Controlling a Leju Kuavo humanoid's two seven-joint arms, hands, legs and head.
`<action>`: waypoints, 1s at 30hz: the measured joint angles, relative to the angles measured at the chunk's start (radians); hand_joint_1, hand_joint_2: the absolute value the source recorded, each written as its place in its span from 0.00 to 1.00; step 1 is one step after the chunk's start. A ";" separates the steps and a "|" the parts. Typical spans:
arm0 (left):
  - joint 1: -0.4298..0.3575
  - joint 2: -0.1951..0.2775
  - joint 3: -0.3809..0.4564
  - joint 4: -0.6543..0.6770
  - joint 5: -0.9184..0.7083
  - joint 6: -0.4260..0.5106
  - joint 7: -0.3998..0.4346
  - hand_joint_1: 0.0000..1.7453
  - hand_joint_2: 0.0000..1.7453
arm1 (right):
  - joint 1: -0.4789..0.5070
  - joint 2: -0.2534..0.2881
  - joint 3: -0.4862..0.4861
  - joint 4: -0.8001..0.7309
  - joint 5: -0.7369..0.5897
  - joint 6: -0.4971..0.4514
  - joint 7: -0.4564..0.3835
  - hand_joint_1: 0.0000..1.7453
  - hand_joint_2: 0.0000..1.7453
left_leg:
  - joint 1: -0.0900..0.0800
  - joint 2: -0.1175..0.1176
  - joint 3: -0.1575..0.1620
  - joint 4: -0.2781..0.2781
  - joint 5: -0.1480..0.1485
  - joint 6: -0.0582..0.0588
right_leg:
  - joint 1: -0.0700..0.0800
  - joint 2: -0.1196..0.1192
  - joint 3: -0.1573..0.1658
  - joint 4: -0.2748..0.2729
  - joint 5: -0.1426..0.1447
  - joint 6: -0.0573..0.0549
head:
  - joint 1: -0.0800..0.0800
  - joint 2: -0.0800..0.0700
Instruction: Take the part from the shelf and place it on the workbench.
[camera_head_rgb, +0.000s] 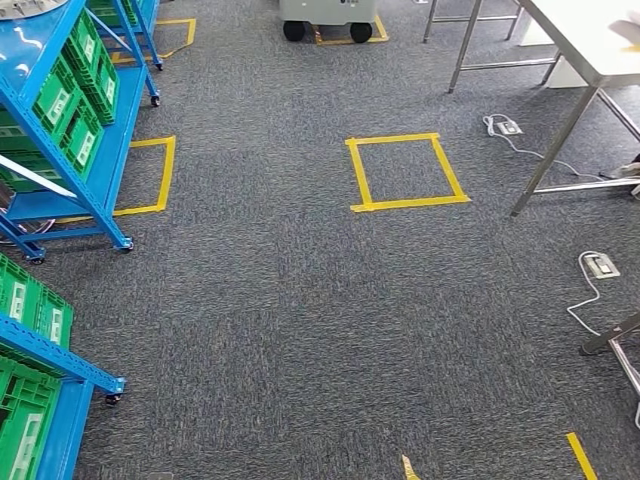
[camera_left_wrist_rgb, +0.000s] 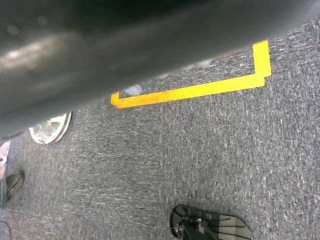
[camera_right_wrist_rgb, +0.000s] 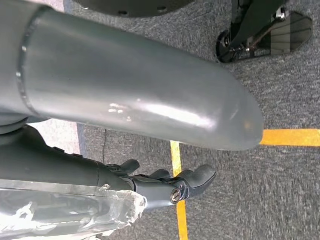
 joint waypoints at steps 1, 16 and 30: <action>0.000 0.000 0.000 0.000 0.000 0.000 0.000 0.00 0.00 | 0.000 0.000 0.000 0.000 0.001 -0.001 0.000 0.00 0.00 | 0.000 0.000 0.000 0.000 0.000 0.000 | 0.000 0.000 0.000 0.000 0.000 0.000 | 0.000 0.000; -0.001 0.000 0.000 0.000 -0.013 0.006 0.030 0.00 0.00 | -0.004 0.000 0.009 0.000 0.043 -0.049 0.025 0.00 0.00 | -0.002 -0.006 0.018 -0.030 0.010 0.037 | -0.007 -0.005 0.000 0.027 -0.023 0.024 | 0.002 0.000; 0.001 -0.007 0.000 0.000 -0.019 0.008 0.038 0.00 0.00 | -0.003 0.000 0.009 0.000 0.074 -0.052 0.037 0.00 0.00 | 0.002 -0.088 0.019 -0.023 0.002 -0.004 | -0.013 0.033 -0.023 -0.005 0.042 -0.004 | 0.002 0.000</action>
